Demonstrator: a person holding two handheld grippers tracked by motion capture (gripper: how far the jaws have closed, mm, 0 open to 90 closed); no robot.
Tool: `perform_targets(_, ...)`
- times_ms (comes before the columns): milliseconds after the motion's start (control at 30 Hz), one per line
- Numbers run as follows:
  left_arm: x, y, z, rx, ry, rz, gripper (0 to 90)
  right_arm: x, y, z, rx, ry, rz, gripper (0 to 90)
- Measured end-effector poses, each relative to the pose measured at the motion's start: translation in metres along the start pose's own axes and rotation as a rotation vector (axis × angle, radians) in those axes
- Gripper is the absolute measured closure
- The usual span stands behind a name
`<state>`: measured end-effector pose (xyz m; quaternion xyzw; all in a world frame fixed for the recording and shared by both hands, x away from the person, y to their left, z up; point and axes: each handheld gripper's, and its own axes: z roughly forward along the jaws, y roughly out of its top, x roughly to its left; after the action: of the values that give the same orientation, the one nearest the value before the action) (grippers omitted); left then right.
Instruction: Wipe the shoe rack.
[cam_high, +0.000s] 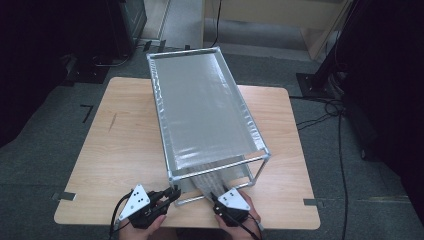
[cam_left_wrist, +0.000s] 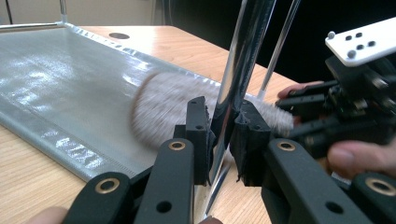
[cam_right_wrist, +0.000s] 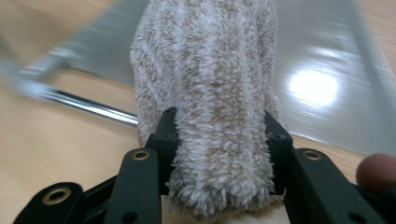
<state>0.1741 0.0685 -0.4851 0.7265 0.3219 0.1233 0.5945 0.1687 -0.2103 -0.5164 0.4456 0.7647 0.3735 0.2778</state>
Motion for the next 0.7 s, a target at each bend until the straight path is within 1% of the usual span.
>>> perform_targets(33,0.000,0.000,0.000,0.001,0.000,0.001,78.3,-0.007,-0.002,-0.002,0.005,-0.025,0.008,60.2)
perform_targets(100,0.000,0.000,0.000,0.001,0.000,0.000,78.3,-0.023,-0.006,-0.004,0.014,-0.079,0.040,60.3)
perform_targets(167,0.000,0.000,0.000,0.002,0.001,0.001,78.3,-0.036,-0.008,-0.007,0.031,-0.138,0.086,60.3)
perform_targets(233,0.000,0.000,0.000,0.002,0.002,0.000,78.3,-0.047,-0.011,-0.009,0.039,-0.168,0.137,60.3)
perform_targets(300,0.000,0.000,0.000,0.003,0.003,-0.001,78.3,-0.048,-0.012,-0.009,0.037,-0.172,0.152,60.2)
perform_targets(333,0.000,0.000,0.000,0.003,0.003,-0.002,78.3,-0.043,-0.013,-0.008,0.035,-0.191,0.132,60.1)
perform_targets(400,-0.001,0.000,0.000,0.001,0.003,-0.009,78.3,-0.034,-0.013,-0.007,0.040,-0.212,0.102,60.3)
perform_targets(433,-0.001,0.000,0.001,-0.001,0.004,-0.013,78.3,-0.029,-0.012,-0.007,0.042,-0.207,0.096,60.2)
perform_targets(500,-0.001,0.000,0.001,-0.001,0.004,-0.015,78.3,-0.017,-0.010,-0.007,0.039,-0.163,0.081,60.2)
perform_targets(533,-0.001,0.000,0.001,0.000,0.001,-0.015,78.3,-0.009,-0.009,-0.006,0.035,-0.126,0.067,60.2)
perform_targets(567,-0.001,-0.001,0.001,0.000,-0.003,-0.017,78.2,-0.004,-0.008,-0.006,0.032,-0.100,0.061,60.2)
perform_targets(633,-0.003,-0.001,0.002,0.002,-0.010,-0.010,78.2,0.012,-0.007,-0.005,0.025,-0.034,0.049,60.2)
perform_targets(700,-0.005,-0.001,0.003,0.007,-0.012,-0.005,78.3,0.028,-0.006,-0.004,0.017,-0.004,0.001,60.1)
